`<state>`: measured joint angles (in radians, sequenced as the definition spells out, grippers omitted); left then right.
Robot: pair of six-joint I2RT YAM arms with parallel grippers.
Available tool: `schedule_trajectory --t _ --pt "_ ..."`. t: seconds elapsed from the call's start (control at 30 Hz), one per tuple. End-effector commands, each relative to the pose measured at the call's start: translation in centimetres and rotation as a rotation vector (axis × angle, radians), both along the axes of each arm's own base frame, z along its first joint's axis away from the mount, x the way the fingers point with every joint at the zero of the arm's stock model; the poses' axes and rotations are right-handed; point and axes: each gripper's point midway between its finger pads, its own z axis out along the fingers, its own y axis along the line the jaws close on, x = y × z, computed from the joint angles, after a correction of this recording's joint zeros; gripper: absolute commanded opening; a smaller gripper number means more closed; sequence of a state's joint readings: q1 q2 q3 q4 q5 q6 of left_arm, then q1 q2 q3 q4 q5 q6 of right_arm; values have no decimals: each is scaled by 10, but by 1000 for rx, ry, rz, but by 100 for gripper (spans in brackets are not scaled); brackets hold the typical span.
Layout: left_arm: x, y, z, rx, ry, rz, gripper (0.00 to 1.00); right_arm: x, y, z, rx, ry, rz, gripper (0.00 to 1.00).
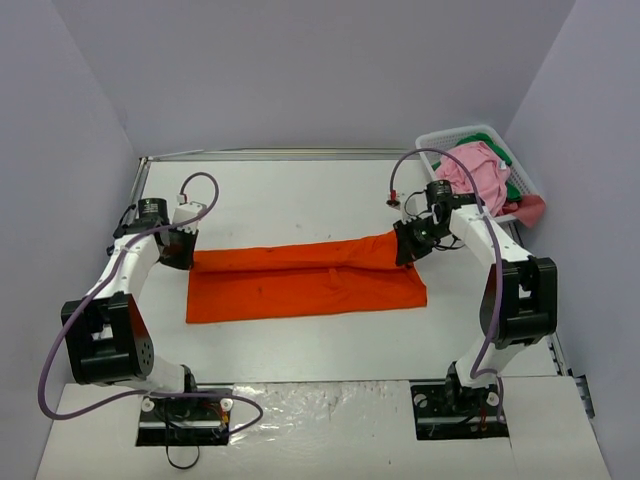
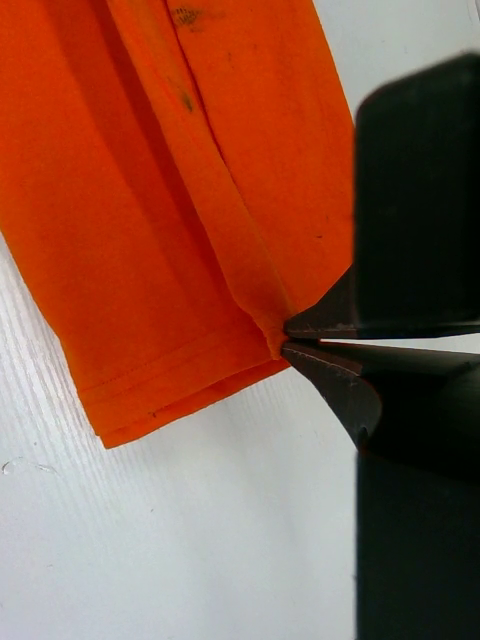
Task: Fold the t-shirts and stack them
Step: Fold the other side of the tshirt into a rectangle
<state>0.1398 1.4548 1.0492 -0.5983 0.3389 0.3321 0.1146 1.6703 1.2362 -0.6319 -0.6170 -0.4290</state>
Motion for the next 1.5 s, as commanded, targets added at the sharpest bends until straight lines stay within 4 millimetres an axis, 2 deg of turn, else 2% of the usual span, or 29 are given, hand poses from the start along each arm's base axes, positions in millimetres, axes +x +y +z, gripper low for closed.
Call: schedule_trajectory --t 0.0,0.27,0.57,0.73,0.83,0.87,0.97,1.17,1.27,1.47 --pt "3 5 10 23 -46 -7 2 -15 -6 -2 -40 23 20 0" --pt "-6 5 -9 33 4 -43 2 -22 -10 -25 -72 86 35 0" --pt "-16 0 -34 57 69 -97 4 -23 -3 -43 -74 144 68 0" --pt "-18 -4 -42 95 90 -133 10 -25 3 -55 -75 180 89 0" --pt "-19 -6 -46 116 108 -151 14 -25 4 -59 -80 198 91 8" --pt "-19 -6 -47 131 110 -160 16 -26 4 -60 -82 198 94 23" --pt "-20 -4 -45 158 107 -163 20 -25 4 -60 -86 197 92 40" --pt "-17 5 -27 218 71 -157 24 -23 2 -49 -98 167 87 48" --pt "-16 17 -17 290 50 -158 26 -22 0 -41 -105 149 90 50" --pt "-19 32 1 380 21 -145 33 -15 -3 -16 -119 88 97 54"
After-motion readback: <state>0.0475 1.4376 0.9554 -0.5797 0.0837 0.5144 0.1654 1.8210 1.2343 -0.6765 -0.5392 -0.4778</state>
